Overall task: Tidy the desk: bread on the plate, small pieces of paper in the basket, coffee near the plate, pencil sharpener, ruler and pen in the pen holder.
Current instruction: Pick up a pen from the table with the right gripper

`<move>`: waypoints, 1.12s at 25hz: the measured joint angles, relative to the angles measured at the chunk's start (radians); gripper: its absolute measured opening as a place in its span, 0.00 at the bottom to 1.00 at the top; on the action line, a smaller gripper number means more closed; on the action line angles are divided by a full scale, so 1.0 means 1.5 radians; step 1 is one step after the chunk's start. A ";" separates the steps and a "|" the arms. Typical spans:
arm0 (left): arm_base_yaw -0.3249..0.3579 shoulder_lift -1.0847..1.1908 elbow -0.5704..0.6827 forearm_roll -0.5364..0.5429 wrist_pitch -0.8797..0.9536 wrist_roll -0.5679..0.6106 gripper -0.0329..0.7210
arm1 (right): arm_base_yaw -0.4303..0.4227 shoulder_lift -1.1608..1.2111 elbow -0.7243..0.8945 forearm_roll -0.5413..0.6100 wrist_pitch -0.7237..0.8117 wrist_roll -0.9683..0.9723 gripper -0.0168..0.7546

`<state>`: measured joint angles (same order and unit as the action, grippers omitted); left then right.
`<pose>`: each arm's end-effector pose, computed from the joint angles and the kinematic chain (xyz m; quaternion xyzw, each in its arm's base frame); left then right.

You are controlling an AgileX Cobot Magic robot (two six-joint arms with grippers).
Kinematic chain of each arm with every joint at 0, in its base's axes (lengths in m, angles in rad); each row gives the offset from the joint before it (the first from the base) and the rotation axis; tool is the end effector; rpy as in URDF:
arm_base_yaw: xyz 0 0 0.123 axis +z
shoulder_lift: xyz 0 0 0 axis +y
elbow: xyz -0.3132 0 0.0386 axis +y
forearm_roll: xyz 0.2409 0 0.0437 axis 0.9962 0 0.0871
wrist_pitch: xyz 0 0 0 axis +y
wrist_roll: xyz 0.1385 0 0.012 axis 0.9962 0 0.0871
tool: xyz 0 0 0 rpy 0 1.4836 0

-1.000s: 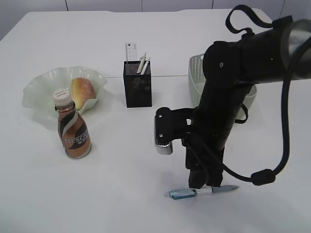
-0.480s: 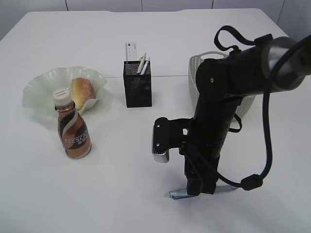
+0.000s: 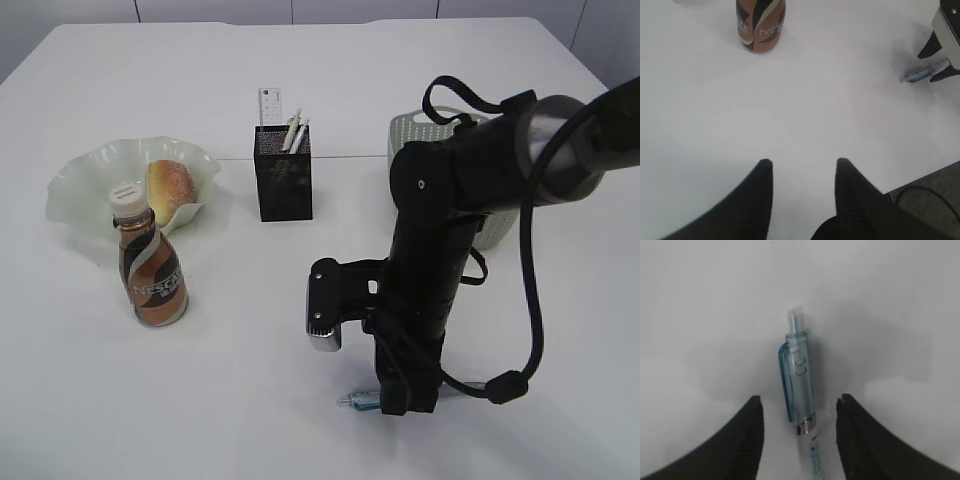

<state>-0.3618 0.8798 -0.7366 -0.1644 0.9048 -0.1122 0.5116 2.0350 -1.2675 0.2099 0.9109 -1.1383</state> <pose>0.1381 -0.0714 0.2853 0.0896 0.9468 -0.1449 0.2729 0.3175 0.2045 0.1128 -0.6863 0.7226 0.0812 0.0157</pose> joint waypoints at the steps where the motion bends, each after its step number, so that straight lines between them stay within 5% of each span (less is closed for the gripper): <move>1: 0.000 0.000 0.000 0.000 -0.001 0.000 0.45 | 0.000 0.000 0.000 -0.002 -0.004 0.000 0.48; 20: 0.000 0.000 0.000 0.000 -0.007 0.000 0.45 | 0.007 0.022 0.000 -0.015 -0.009 0.016 0.47; 28: 0.000 0.000 0.000 0.000 -0.008 0.000 0.45 | 0.007 0.023 -0.002 -0.032 -0.006 0.020 0.26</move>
<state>-0.3618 0.8798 -0.7366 -0.1644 0.8932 -0.1122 0.5217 2.0696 -1.2708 0.1620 0.9016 -1.1082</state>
